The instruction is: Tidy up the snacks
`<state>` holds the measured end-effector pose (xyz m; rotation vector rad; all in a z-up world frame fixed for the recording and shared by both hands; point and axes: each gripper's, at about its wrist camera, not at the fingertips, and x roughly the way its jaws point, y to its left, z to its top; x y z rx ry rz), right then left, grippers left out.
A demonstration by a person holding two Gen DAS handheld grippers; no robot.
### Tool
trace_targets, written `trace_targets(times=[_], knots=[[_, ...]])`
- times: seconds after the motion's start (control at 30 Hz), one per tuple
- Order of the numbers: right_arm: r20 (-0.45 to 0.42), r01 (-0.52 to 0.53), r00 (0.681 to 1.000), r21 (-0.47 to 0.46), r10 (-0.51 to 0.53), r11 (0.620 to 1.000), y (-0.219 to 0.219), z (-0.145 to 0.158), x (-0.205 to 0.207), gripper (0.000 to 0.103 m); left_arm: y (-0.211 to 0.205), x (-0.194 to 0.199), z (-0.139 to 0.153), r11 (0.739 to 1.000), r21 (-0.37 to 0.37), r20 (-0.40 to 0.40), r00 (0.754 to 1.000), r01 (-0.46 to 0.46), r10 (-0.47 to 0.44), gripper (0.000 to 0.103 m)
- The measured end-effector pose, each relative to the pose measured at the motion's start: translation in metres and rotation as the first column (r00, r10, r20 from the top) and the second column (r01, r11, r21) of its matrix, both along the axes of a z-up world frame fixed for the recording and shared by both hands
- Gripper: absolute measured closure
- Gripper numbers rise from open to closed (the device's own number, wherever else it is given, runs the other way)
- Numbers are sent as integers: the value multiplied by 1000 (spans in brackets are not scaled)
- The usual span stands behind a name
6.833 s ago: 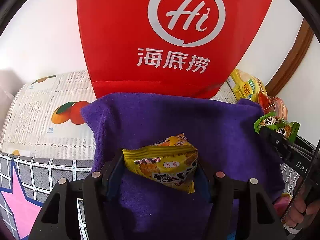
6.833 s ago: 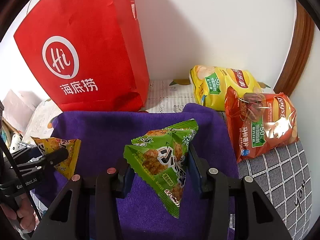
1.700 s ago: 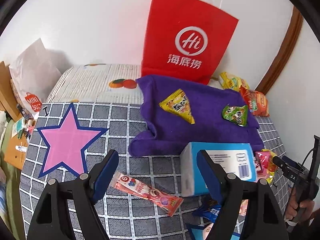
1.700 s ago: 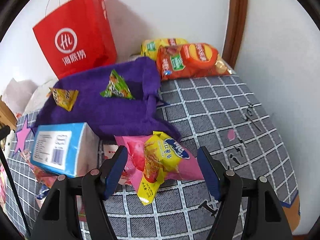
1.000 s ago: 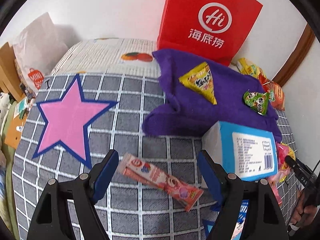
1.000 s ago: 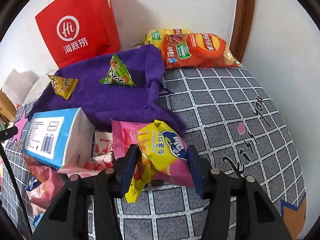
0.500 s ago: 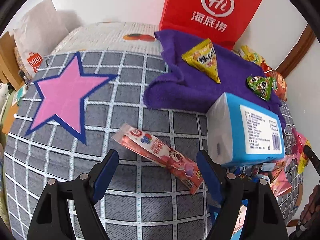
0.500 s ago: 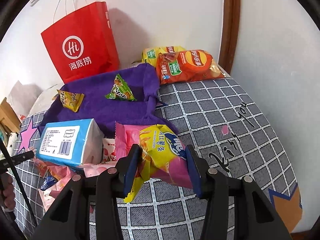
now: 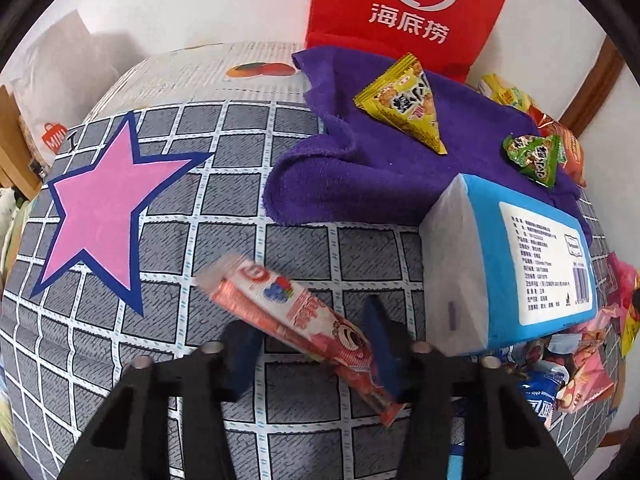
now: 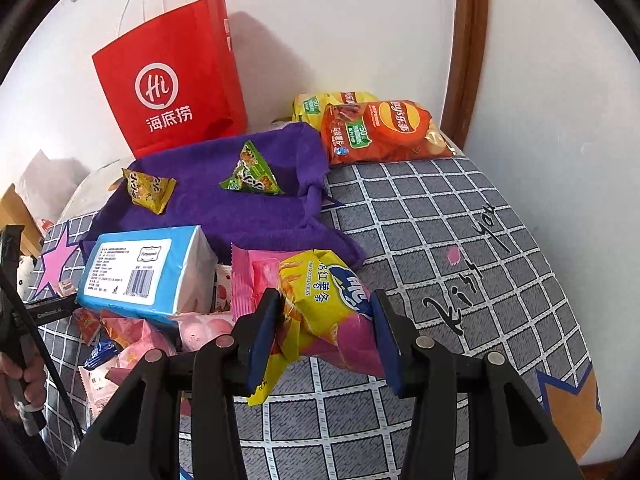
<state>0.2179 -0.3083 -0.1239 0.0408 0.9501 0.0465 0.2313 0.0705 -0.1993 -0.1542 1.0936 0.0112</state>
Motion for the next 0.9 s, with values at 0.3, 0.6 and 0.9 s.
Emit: trace_targets(times=[0.3,0.6,0.9], knots=[[26,-6,1000,4,6,1000,7,12,-1,58,8,-12,22,999,-37,41,999,18,-16,85],[64,-23,998,24,21,999,18,34,-2,58,8,-22,65,999,-32,119,992,39,-35,86],[112,-50,993,45,45,998,33,58,23,58,-3,-6,101,998,7,187,980,63,-63,86]])
